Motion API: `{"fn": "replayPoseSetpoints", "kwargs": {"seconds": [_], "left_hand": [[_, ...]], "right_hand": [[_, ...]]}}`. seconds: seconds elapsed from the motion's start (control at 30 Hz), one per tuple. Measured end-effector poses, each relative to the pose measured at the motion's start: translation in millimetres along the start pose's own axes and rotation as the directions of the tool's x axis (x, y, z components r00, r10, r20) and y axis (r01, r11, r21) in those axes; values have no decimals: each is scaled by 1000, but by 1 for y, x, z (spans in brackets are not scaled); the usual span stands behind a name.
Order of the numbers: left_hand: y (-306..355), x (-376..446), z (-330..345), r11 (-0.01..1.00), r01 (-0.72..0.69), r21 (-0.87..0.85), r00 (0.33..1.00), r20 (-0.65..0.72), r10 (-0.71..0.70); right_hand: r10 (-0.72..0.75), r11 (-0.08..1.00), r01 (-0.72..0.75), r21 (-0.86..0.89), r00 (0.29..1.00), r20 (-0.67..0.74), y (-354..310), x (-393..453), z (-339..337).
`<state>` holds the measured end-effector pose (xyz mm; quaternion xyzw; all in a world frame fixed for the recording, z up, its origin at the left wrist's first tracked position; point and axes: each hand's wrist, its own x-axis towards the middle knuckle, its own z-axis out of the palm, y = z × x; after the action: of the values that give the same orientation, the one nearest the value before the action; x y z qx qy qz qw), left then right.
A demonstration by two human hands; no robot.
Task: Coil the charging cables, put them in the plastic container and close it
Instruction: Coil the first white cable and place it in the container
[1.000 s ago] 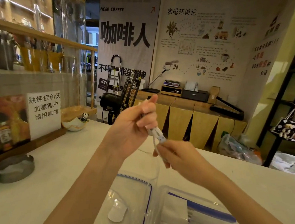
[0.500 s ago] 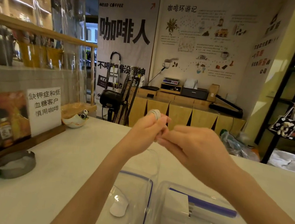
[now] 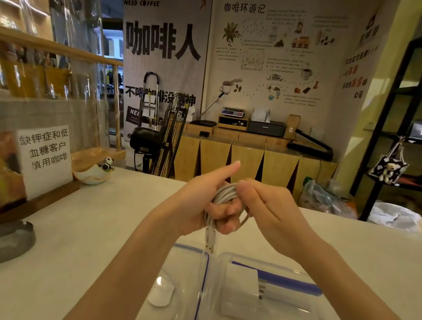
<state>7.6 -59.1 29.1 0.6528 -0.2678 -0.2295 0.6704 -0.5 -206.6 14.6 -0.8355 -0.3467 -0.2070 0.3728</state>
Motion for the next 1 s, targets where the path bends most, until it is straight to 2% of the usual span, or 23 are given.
{"fn": "replayPoseSetpoints", "kwargs": {"seconds": [0.07,0.17,0.3,0.4,0.53,0.6,0.67,0.73,0.77,0.8,0.87,0.9,0.93,1.0], "left_hand": [[0,0,4,999,4,42,987,-163,3],[-1,3,8,978,-49,205,937,-329,116],[-1,4,14,914,-164,371,930,-252,269],[-4,6,19,820,-108,562,946,-197,259],[-10,6,29,668,-104,737,893,-227,389],[-9,6,29,692,-176,700,878,-206,431],[-7,6,26,794,-257,551,882,-201,426],[-5,7,24,876,-272,399,904,-205,374],[-5,7,24,892,-257,371,913,-208,349],[-5,8,25,895,-234,379,917,-220,333],[-7,9,26,817,-155,556,888,-284,362],[-9,9,26,720,-87,689,867,-304,396],[-11,10,25,607,-9,794,854,-311,418],[-16,13,25,414,147,898,848,-330,415]], "right_hand": [[46,999,-45,-10,999,25,-2,-4,2],[83,994,-83,-77,997,-2,-2,-8,2],[207,978,-196,76,960,-190,2,-10,-11],[321,945,-289,153,909,-265,6,-15,-19],[356,933,-325,153,887,-293,6,-20,-20],[393,910,-337,243,887,-241,4,-20,-24],[443,847,-358,394,884,-149,1,-19,-28],[475,783,-371,499,874,-96,-1,-17,-30],[474,790,-369,489,874,-106,-2,-17,-29],[447,844,-357,400,880,-158,-1,-17,-28],[300,948,-319,-18,907,-295,4,-19,-27],[229,914,-316,-253,919,-320,5,-20,-29],[190,850,-323,-416,925,-329,6,-21,-31],[172,788,-325,-524,932,-319,2,-23,-34]]}}
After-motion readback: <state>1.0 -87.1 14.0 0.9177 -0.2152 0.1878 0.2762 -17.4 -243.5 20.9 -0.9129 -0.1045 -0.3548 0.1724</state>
